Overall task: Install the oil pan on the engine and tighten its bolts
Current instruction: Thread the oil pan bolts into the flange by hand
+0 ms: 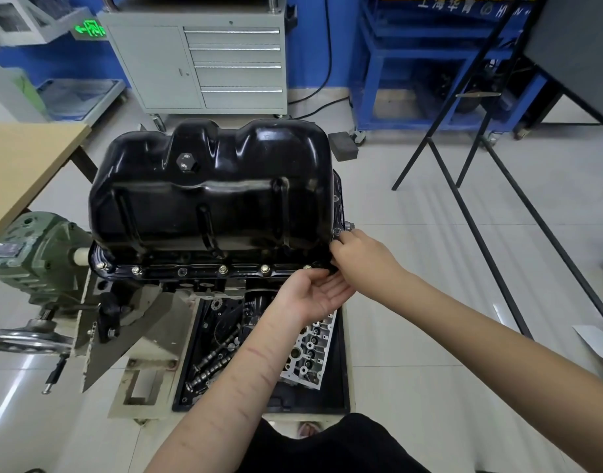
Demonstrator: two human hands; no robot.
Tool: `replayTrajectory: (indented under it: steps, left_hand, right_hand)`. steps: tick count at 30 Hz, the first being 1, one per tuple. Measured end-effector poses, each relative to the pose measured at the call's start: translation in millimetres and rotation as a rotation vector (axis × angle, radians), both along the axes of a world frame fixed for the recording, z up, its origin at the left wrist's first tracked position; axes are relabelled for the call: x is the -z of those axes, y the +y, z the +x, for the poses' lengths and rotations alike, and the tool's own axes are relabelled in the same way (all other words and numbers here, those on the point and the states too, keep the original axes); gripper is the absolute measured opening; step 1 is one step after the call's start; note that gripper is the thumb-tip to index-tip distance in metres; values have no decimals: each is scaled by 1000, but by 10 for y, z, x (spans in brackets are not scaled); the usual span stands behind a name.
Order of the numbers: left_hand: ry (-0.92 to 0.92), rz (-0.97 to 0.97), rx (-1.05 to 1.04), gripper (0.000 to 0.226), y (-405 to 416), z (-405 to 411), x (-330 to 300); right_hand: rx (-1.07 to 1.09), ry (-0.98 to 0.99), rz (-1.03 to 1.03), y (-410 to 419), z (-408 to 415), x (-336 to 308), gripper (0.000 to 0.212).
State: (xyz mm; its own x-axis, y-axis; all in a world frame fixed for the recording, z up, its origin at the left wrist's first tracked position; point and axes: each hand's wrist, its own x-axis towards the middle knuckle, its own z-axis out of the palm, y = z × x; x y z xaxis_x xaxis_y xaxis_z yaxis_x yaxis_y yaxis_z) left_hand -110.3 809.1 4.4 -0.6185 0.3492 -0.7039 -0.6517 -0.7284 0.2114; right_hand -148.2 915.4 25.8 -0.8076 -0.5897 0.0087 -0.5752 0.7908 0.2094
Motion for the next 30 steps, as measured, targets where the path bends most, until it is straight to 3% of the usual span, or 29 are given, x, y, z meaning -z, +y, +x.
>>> replayTrajectory:
  steps: [2, 5, 11, 17, 20, 23, 30]
  left_hand:
    - [-6, -3, 3, 42, 1, 0, -6]
    - [-5, -12, 12, 29, 2, 6, -26]
    - [-11, -29, -2, 23, 14, 1, -44]
    - [-10, -39, 4, 27, 12, -9, -19]
    - [-11, -36, 1, 26, 7, -1, -17]
    - [-6, -38, 3, 23, 6, 2, -26]
    - [9, -13, 6, 24, 4, 13, -17]
  right_hand:
    - [3, 133, 13, -10, 46, -69, 24]
    - [4, 126, -36, -34, 49, -70, 39]
    - [45, 116, -25, -69, 36, -37, 43]
    - [5, 231, 24, -2, 27, 34, 43]
    - [-6, 225, 70, 24, 4, 43, 36]
    - [0, 45, -34, 3, -71, 125, 41]
    - [24, 89, -83, 105, -104, 151, 46]
